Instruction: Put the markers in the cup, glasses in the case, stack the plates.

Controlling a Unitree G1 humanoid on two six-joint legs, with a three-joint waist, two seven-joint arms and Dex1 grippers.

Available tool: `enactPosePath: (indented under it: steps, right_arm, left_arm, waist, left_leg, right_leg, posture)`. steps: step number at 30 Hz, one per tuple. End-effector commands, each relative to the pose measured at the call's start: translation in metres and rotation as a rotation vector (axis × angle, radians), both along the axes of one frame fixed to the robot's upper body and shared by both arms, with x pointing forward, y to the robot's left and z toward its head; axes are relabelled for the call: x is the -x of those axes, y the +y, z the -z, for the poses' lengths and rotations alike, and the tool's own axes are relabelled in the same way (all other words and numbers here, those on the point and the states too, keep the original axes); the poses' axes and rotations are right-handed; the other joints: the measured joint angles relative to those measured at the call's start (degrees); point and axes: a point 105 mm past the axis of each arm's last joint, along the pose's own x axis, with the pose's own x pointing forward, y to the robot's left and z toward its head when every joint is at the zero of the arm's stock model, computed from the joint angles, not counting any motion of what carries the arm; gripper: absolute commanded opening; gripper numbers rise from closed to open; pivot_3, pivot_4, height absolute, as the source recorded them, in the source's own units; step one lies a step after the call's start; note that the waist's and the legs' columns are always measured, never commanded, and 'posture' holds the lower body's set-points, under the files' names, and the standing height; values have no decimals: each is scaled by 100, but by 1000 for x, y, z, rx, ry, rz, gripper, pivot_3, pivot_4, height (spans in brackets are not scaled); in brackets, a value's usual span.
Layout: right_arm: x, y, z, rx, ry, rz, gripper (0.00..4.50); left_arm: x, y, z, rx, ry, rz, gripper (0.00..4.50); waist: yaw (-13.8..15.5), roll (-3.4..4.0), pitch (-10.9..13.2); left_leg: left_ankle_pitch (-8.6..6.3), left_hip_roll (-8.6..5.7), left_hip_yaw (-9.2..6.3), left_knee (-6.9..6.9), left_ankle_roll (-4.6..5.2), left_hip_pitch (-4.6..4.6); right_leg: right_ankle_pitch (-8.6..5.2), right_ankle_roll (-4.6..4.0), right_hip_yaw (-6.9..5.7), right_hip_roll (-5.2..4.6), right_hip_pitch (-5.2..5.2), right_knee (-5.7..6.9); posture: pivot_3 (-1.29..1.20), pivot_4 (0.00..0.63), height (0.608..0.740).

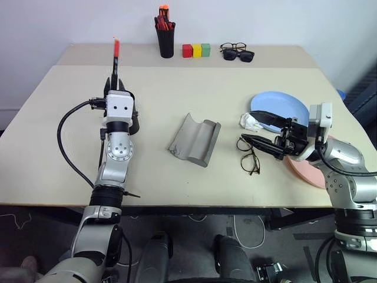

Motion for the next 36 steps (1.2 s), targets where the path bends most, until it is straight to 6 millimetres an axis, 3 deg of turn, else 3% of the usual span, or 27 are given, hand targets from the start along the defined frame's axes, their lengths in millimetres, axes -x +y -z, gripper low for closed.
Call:
enactPosePath:
  steps: [1,10,12,14,19,22,27,31,36]
  right_arm:
    - [1,-4,-15,-32,-61,8,3421]
    - [-2,-4,-13,-33,-57,19,3421]
    - [-1,-6,-10,-31,-42,22,3421]
    - [0,-7,-5,-24,-25,23,3421]
    - [3,-9,1,-17,7,19,3421]
    - [10,-3,9,-7,47,-28,3421]
    - [30,7,26,56,120,-175,3421]
    - [38,15,29,101,107,-249,3421]
    - [41,31,27,141,47,-320,3421]
  left_arm:
    - [9,-4,-17,17,-69,40,2827]
    - [36,-13,-28,53,-77,188,2827]
    - [58,-36,-12,47,86,446,2827]
    - [88,-41,5,46,240,617,2827]
    - [109,-5,19,71,448,535,2827]
    - [108,17,30,127,609,444,2827]
    - [107,44,66,293,986,395,2827]
    - [119,47,78,309,1146,415,2827]
    - [120,53,92,332,1218,361,2827]
  waist:
    - [-1,0,0]
    - [-5,0,0]
    - [-24,3,-2]
    - [-99,6,-3]
    - [-127,9,3]
    - [-156,10,2]
    - [-183,11,2]
    - [-199,10,2]
    - [-154,10,2]
  left_leg:
    - [0,0,0,1,0,0]
    - [0,1,0,0,-1,0]
    - [0,1,0,1,-1,0]
    - [-1,2,5,-5,-2,0]
    - [-2,40,3,-8,-2,-1]
    - [-13,62,5,-5,-21,2]
    - [-14,70,9,-5,-22,3]
    - [-14,72,11,-2,-22,3]
    - [-13,75,16,-23,-22,-2]
  right_leg:
    - [0,0,0,0,0,0]
    - [-3,-6,0,0,0,0]
    - [-8,-17,0,0,0,0]
    - [-10,-20,5,0,0,-8]
    - [-9,-33,6,36,-11,-2]
    - [3,-48,4,55,-8,-18]
    - [14,-63,3,62,-11,-33]
    - [16,-66,3,61,-23,-33]
    - [25,-83,3,62,-48,-25]
  posture:
    - [0,150,740]
    - [0,150,740]
    - [0,150,740]
    - [0,150,740]
    - [0,150,740]
    - [0,150,740]
    - [0,150,740]
    - [0,150,740]
    - [0,150,740]
